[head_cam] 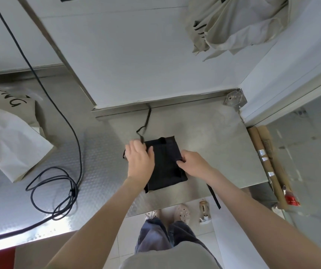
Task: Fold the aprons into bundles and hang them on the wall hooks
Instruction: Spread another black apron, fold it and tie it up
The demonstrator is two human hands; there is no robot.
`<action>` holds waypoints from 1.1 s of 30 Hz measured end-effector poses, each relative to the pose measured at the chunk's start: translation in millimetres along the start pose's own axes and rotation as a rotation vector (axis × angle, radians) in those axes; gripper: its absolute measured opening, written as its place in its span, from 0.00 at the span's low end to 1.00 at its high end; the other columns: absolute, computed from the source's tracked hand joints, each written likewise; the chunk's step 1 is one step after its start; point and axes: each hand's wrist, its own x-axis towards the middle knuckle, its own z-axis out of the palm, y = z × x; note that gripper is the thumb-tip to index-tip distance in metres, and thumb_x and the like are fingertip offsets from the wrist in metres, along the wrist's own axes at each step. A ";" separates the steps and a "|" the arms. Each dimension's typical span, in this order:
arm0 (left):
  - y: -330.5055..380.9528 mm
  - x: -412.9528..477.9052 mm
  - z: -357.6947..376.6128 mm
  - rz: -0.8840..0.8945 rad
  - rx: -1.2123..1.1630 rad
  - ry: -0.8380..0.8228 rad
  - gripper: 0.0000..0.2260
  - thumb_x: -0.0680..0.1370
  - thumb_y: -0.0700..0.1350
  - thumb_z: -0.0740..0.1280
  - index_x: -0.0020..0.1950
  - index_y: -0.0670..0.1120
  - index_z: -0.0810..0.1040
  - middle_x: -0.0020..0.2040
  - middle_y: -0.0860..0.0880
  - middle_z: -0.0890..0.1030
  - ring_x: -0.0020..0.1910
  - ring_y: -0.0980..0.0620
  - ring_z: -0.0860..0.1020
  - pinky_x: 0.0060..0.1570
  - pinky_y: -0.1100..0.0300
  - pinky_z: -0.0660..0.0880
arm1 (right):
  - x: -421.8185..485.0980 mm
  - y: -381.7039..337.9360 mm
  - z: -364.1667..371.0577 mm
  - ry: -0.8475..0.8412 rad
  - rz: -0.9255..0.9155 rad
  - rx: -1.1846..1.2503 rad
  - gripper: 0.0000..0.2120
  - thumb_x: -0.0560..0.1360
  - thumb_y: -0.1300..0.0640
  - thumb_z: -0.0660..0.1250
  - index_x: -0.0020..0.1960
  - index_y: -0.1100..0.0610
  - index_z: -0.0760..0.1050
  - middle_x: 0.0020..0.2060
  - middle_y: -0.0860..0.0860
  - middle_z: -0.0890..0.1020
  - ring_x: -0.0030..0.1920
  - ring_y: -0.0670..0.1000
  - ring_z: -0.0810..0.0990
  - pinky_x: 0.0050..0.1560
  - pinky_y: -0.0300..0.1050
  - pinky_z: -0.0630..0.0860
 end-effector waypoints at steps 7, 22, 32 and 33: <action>2.2 -21.1 -2.6 0.419 0.341 -0.872 0.34 0.67 0.68 0.69 0.57 0.43 0.66 0.52 0.49 0.67 0.52 0.50 0.67 0.58 0.57 0.66 | -5.7 -4.9 9.4 0.121 0.023 0.076 0.10 0.79 0.53 0.64 0.44 0.58 0.67 0.36 0.52 0.73 0.40 0.55 0.75 0.36 0.44 0.67; 10.8 -15.0 -6.4 0.336 0.298 -0.980 0.12 0.80 0.49 0.60 0.58 0.44 0.72 0.56 0.47 0.72 0.53 0.48 0.75 0.41 0.58 0.69 | -48.3 5.7 44.4 0.380 0.169 0.331 0.08 0.77 0.63 0.62 0.39 0.60 0.72 0.35 0.53 0.75 0.37 0.54 0.73 0.34 0.41 0.63; 9.3 -9.5 -15.4 0.286 0.212 -0.974 0.08 0.79 0.47 0.61 0.53 0.43 0.72 0.50 0.48 0.70 0.51 0.47 0.75 0.45 0.56 0.71 | -48.2 15.5 20.7 0.192 0.090 0.951 0.08 0.79 0.67 0.60 0.50 0.57 0.76 0.52 0.53 0.74 0.45 0.48 0.73 0.44 0.34 0.70; 8.8 -8.9 -15.9 0.260 0.181 -0.968 0.07 0.79 0.47 0.61 0.50 0.44 0.71 0.47 0.50 0.68 0.48 0.47 0.75 0.44 0.56 0.71 | -47.7 13.5 19.1 0.180 0.072 0.959 0.08 0.79 0.65 0.61 0.49 0.55 0.76 0.50 0.52 0.74 0.44 0.46 0.73 0.43 0.35 0.71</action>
